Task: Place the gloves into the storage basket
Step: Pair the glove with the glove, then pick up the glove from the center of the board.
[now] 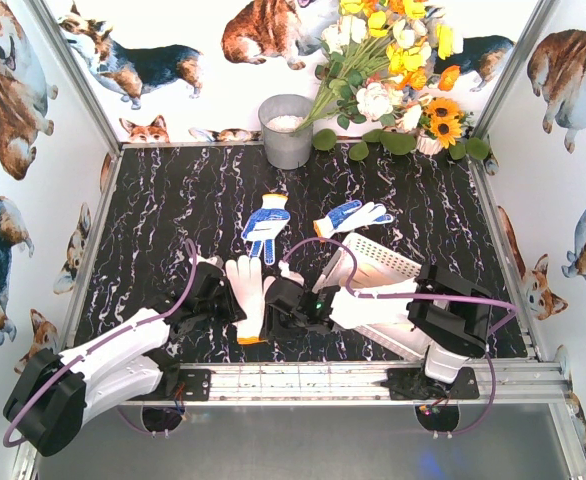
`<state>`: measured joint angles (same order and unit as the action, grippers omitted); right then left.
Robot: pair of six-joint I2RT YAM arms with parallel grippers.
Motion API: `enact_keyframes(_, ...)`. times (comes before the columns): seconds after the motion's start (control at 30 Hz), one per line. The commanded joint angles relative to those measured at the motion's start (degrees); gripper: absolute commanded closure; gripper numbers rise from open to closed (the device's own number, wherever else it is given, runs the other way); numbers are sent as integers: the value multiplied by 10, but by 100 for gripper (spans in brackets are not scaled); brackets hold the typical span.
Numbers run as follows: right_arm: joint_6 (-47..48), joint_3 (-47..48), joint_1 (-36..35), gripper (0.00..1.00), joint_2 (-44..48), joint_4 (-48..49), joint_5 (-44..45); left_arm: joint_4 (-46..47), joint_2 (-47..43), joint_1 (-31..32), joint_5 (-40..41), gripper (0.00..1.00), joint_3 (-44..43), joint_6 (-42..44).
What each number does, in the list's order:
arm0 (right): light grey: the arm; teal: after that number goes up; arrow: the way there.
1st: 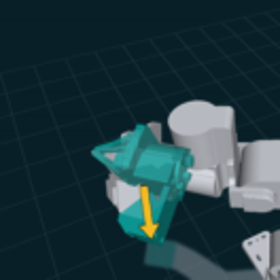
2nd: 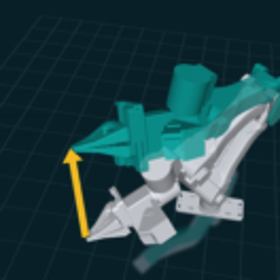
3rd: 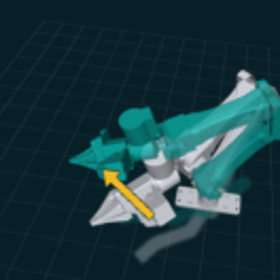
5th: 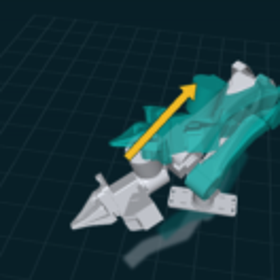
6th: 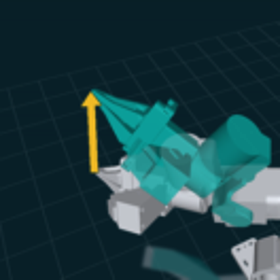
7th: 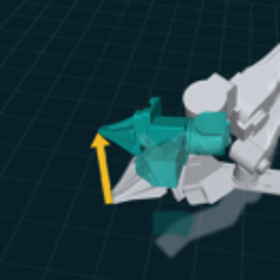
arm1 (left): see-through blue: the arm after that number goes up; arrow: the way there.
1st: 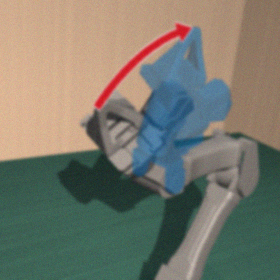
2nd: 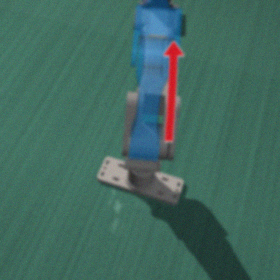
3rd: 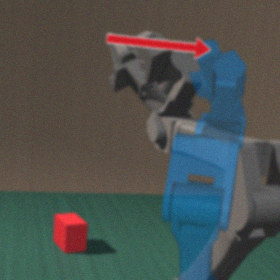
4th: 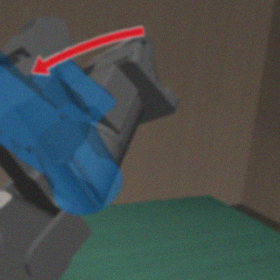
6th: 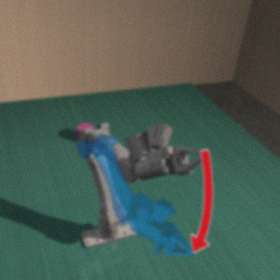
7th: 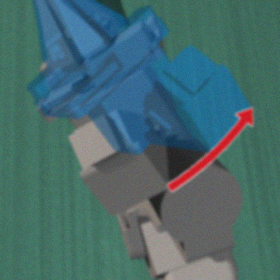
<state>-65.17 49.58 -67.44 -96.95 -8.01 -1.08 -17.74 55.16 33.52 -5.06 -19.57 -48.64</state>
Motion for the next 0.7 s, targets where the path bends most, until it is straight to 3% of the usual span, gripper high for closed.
enact_keyframes(0.0,-14,-20,3,63,-18,33,14,-35,12,-3,2,76,23,5)
enact_keyframes(0.17,-13,-24,6,79,-12,42,13,-44,16,-2,9,76,19,9)
enact_keyframes(0.3,-18,-36,7,100,20,43,26,-70,4,2,44,77,11,14)
enact_keyframes(0.5,-11,-34,32,100,47,37,-18,-81,-50,20,58,76,-8,19)
enact_keyframes(0.67,13,-4,52,100,62,0,-70,-106,-116,62,100,65,-65,47)
